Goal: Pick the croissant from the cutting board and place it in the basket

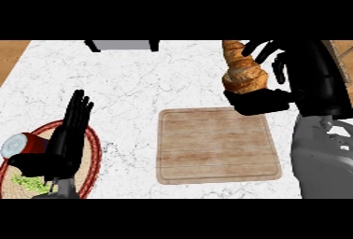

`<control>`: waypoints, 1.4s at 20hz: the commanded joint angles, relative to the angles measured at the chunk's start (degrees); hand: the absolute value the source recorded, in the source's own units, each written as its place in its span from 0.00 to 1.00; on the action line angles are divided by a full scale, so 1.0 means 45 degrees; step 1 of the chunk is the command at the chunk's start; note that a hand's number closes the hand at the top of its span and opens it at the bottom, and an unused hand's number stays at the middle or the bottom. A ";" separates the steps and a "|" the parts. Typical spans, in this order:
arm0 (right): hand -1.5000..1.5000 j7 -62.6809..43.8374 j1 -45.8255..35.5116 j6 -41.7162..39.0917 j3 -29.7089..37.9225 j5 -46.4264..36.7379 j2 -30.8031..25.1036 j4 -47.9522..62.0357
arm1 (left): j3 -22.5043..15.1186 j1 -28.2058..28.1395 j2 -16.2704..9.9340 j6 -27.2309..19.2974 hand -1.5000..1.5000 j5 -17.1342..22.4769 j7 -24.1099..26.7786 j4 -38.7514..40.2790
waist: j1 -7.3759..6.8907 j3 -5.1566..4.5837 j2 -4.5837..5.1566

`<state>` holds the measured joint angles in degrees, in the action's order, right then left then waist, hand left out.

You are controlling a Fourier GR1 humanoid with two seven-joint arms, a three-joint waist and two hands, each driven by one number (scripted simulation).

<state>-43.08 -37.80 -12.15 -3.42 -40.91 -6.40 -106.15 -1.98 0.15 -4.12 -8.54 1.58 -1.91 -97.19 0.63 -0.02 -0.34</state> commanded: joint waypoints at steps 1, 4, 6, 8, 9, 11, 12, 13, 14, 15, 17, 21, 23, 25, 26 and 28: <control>1.00 -0.1702 -0.0858 -0.1369 0.1133 0.0545 -0.0618 -0.0912 | 0.0112 0.0116 0.0036 0.0139 0.50 0.0113 0.0201 0.0152 | -0.0104 -0.0001 0.0042; 1.00 -0.1579 -0.0669 -0.1722 0.1758 0.0377 -0.1586 -0.0531 | 0.0217 -0.0371 -0.0179 0.0527 0.50 0.0451 0.0132 -0.0386 | -0.0159 0.0001 0.0049; 1.00 -0.1340 -0.0605 -0.2286 0.2180 0.0477 -0.2416 -0.0496 | 0.0140 0.0156 -0.0050 0.0077 0.50 0.0037 -0.0328 -0.0090 | -0.0109 0.0004 0.0054; 1.00 -0.1044 -0.0243 -0.2011 0.1733 -0.0482 -0.2736 -0.0045 | -0.0161 -0.0988 -0.0079 0.0417 0.50 0.0186 -0.0224 -0.1002 | -0.0227 0.0003 0.0051; 1.00 -0.0952 -0.0403 -0.1963 0.2012 -0.0278 -0.2744 -0.0011 | 0.0155 0.0002 0.0015 0.0395 0.50 0.0241 0.0206 0.0052 | -0.0153 0.0000 0.0071; 1.00 0.0179 -0.0473 -0.2127 0.2837 0.0038 -0.3736 0.0892 | -0.0101 0.0301 0.0210 0.0073 0.50 -0.0261 0.0311 0.0463 | -0.0141 0.0003 0.0090; 1.00 0.0354 -0.0106 -0.1844 0.2911 -0.0097 -0.3693 0.1087 | 0.0501 0.0577 -0.0360 0.0399 0.50 0.0330 -0.0693 -0.0318 | -0.0172 0.0006 0.0081; 1.00 0.0892 0.0661 -0.1848 0.3274 0.0198 -0.3919 0.0613 | 0.0503 -0.0082 -0.0340 0.0509 0.50 0.0403 -0.0383 -0.0452 | -0.0154 0.0007 0.0069; 1.00 0.1580 0.0258 -0.2097 0.4156 0.0850 -0.4569 0.1386 | 0.0213 0.0529 -0.0125 0.0248 0.50 -0.0021 -0.0279 -0.0053 | -0.0125 0.0009 0.0084; 1.00 0.0969 -0.0204 -0.1568 0.3550 0.0245 -0.3943 0.1800 | 0.0039 0.0003 -0.0003 0.0339 0.50 -0.0075 -0.0138 -0.0187 | -0.0198 0.0003 0.0077; 1.00 0.2358 -0.0230 -0.1187 0.4456 0.0677 -0.4584 0.3078 | -0.0213 -0.0376 0.0302 0.0238 0.50 -0.0086 0.0045 -0.0380 | -0.0241 0.0007 0.0098; 1.00 0.2994 0.0282 -0.0622 0.4573 0.0613 -0.4596 0.3699 | 0.0202 -0.0204 0.0007 0.0342 0.50 -0.0141 0.0246 -0.0176 | -0.0217 0.0004 0.0083; 1.00 0.3776 -0.0507 -0.0735 0.4999 0.0720 -0.5468 0.5308 | 0.0064 0.0356 0.0097 0.0187 0.50 -0.0215 -0.0462 -0.0257 | -0.0246 0.0006 0.0101; 1.00 0.5043 -0.0252 -0.0067 0.5040 0.0429 -0.5780 0.6146 | 0.0624 0.0348 -0.0063 0.0671 0.50 0.0331 0.0411 0.0688 | -0.0255 0.0004 0.0123; 1.00 0.3992 -0.0381 -0.0596 0.4568 0.0242 -0.5665 0.5567 | 0.0261 -0.0678 -0.0165 0.0849 0.50 0.0244 0.0045 -0.0601 | -0.0261 0.0003 0.0080; 1.00 0.5095 0.0109 -0.0569 0.5238 0.0774 -0.6105 0.6064 | -0.0230 0.0240 0.0676 -0.0227 0.50 -0.0593 0.0102 0.0043 | -0.0178 0.0006 0.0089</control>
<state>-25.00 -38.18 -14.81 18.04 -38.67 -31.07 -83.17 -1.54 -0.26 -3.26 -6.88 1.37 -1.65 -97.88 -0.36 0.00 0.06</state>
